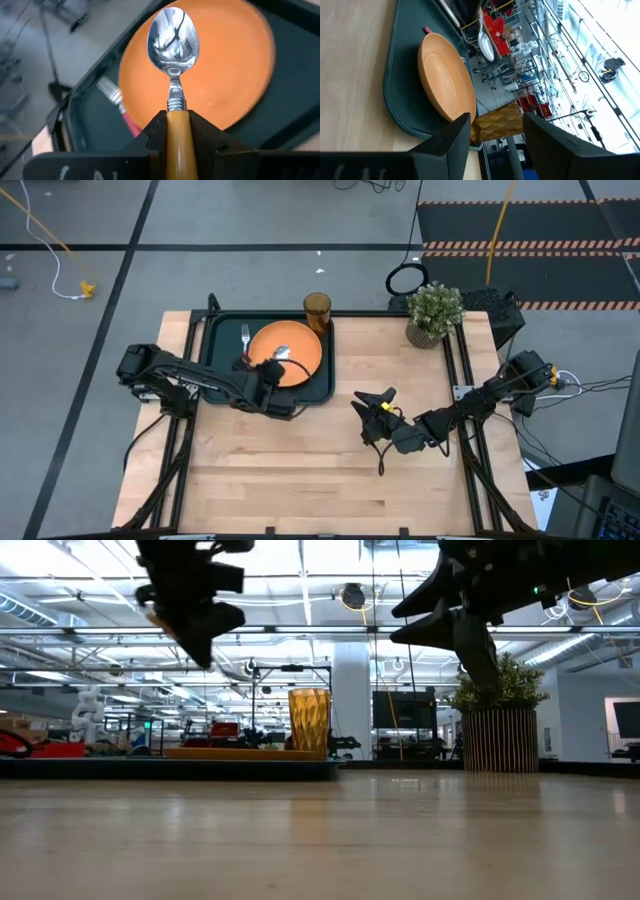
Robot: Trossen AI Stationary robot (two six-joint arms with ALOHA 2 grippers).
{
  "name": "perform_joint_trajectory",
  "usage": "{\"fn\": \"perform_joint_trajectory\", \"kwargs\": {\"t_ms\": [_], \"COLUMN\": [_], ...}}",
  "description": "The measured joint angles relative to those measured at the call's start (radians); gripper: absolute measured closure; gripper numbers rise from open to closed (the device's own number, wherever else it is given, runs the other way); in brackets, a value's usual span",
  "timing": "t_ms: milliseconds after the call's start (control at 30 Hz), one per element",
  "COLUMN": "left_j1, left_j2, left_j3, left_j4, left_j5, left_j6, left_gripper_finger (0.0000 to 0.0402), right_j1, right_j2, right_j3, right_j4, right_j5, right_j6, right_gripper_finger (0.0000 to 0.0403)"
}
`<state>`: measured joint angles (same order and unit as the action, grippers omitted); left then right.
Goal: Pick and place plate/cup/fork/spoon on tray
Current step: Put the yellow spoon on the black tray to the left of the pink fork
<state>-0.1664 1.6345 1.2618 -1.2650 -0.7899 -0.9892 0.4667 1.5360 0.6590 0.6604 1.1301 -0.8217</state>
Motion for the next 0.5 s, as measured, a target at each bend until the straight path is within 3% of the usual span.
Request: {"fn": "perform_joint_trajectory", "kwargs": {"t_ms": [200, 500], "left_j1": [0.028, 0.127], "left_j2": [0.0, -0.056], "left_j3": [-0.059, -0.204], "left_j4": [-0.177, -0.157], "left_j5": [0.007, 0.019], "left_j6": [-0.239, -0.305], "left_gripper_finger": [0.0338, 0.0348], "right_j1": [0.0, 0.002], "right_j2": [0.0, 0.0], "right_j3": [0.0, 0.0], "right_j4": [0.002, 0.001], "right_j5": [0.0, 0.027], "right_j6": [-0.002, -0.002], "right_gripper_finger": [0.0227, 0.0227]}}
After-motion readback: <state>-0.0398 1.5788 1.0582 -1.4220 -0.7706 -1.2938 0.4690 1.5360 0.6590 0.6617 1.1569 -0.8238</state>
